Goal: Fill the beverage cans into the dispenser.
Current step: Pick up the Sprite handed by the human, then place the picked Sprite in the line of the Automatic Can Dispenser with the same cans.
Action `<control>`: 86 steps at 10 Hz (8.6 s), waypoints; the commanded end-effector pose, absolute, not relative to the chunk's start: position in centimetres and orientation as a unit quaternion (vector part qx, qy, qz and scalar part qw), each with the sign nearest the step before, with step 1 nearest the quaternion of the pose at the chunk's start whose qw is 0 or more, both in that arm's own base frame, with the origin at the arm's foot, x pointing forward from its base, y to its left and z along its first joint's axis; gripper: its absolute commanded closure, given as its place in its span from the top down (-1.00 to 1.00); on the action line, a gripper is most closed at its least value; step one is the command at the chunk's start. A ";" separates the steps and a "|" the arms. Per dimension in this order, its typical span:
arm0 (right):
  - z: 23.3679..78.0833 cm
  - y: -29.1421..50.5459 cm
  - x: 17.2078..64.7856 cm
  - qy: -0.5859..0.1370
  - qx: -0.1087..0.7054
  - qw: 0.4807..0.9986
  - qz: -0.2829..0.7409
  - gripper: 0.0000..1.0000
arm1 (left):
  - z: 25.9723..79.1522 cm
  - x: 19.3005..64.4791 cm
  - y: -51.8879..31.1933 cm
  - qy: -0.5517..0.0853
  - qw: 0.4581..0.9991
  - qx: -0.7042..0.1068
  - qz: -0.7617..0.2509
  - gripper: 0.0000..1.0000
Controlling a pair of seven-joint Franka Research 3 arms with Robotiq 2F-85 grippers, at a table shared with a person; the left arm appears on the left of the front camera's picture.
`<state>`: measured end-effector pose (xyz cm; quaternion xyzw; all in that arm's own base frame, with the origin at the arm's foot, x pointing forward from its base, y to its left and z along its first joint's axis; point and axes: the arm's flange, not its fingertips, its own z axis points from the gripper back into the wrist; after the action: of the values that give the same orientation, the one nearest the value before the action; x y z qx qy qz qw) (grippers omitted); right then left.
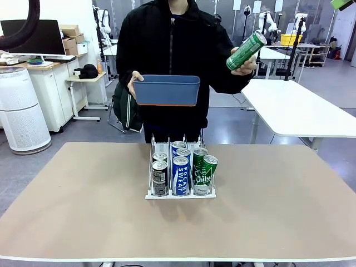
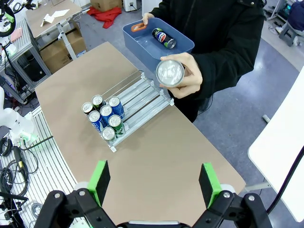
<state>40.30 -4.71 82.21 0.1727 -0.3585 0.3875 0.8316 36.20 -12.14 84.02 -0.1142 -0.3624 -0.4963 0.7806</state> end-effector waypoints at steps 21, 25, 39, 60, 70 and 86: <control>82.0 -4.8 42.7 -0.333 0.181 0.839 0.390 1.00 | 84.0 36.1 -12.2 -0.363 0.781 -0.119 -0.495 1.00; 80.9 -2.3 46.2 -0.302 0.167 0.845 0.409 1.00 | 84.0 36.1 -12.2 -0.363 0.781 -0.119 -0.495 1.00; 77.5 4.4 49.2 -0.282 0.165 0.841 0.430 1.00 | 84.0 36.1 -12.2 -0.363 0.781 -0.119 -0.495 1.00; 71.4 8.1 51.6 -0.244 0.214 0.834 0.446 1.00 | 84.0 36.1 -12.2 -0.363 0.781 -0.119 -0.495 1.00; 71.9 8.0 51.9 -0.235 0.220 0.834 0.448 -0.19 | 84.0 36.1 -12.2 -0.363 0.781 -0.119 -0.495 1.00; 71.9 7.7 51.9 -0.241 0.216 0.834 0.448 -1.00 | 84.0 36.1 -12.2 -0.363 0.781 -0.119 -0.495 1.00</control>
<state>51.91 7.74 71.94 0.2142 -0.2421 0.4477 0.8337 36.19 -12.20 84.03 -0.1142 -0.3624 -0.4967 0.7803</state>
